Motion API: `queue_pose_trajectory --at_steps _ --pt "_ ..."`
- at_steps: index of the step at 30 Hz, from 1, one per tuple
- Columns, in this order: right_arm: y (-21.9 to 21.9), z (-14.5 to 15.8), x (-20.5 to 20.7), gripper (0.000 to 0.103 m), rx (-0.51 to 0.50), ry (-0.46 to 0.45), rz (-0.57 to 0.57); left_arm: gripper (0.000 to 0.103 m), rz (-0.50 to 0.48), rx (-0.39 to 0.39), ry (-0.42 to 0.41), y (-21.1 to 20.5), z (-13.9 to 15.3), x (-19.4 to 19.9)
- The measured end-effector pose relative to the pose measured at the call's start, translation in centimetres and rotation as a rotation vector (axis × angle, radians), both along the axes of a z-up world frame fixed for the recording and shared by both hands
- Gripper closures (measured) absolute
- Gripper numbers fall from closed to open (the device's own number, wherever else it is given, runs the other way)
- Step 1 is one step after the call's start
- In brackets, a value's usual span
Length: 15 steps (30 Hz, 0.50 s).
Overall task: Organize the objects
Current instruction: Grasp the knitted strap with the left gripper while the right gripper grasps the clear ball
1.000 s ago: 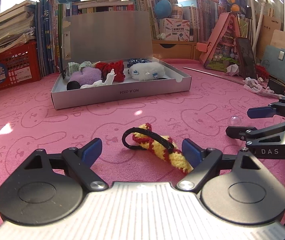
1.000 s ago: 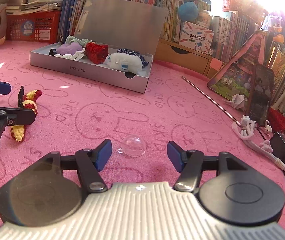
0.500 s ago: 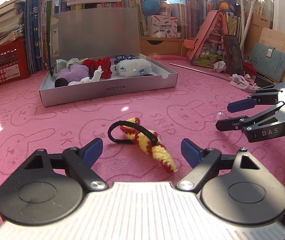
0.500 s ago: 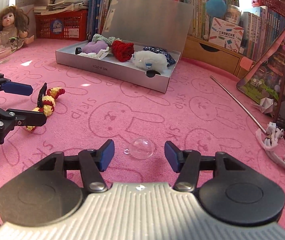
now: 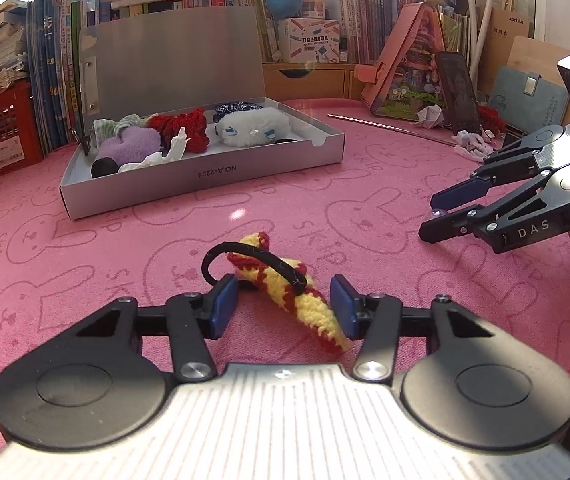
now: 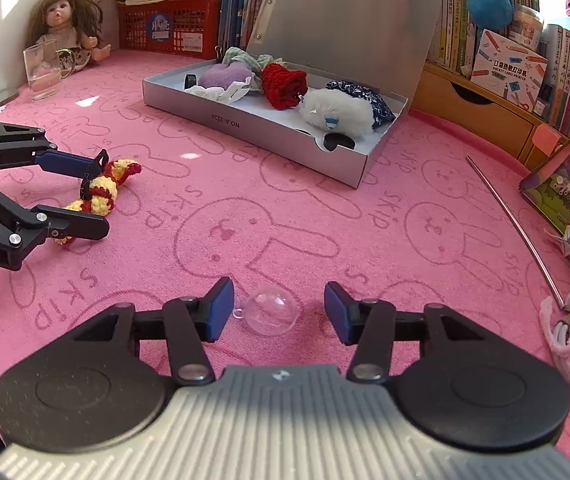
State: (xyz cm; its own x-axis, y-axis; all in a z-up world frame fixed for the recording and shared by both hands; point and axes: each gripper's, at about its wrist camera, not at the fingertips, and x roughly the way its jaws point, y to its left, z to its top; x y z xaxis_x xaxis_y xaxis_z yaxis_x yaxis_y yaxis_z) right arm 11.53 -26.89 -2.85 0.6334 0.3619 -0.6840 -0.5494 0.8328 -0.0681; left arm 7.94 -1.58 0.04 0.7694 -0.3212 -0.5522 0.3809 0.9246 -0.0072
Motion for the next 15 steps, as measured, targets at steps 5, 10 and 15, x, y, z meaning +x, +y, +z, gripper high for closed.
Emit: queue_pose_trajectory --at_steps 5,10,15 --pt "0.6 0.0 -1.0 0.07 0.008 -0.02 -0.047 0.067 0.012 -0.021 -0.009 -0.2 0.4 -0.3" --pt "0.6 0.6 -1.4 0.07 0.054 -0.038 -0.148 0.072 0.013 -0.021 -0.046 -0.1 1.3 -0.8" --pt "0.4 1.2 -1.2 0.07 0.106 -0.027 -0.231 0.072 0.03 -0.02 -0.057 0.3 1.6 -1.0"
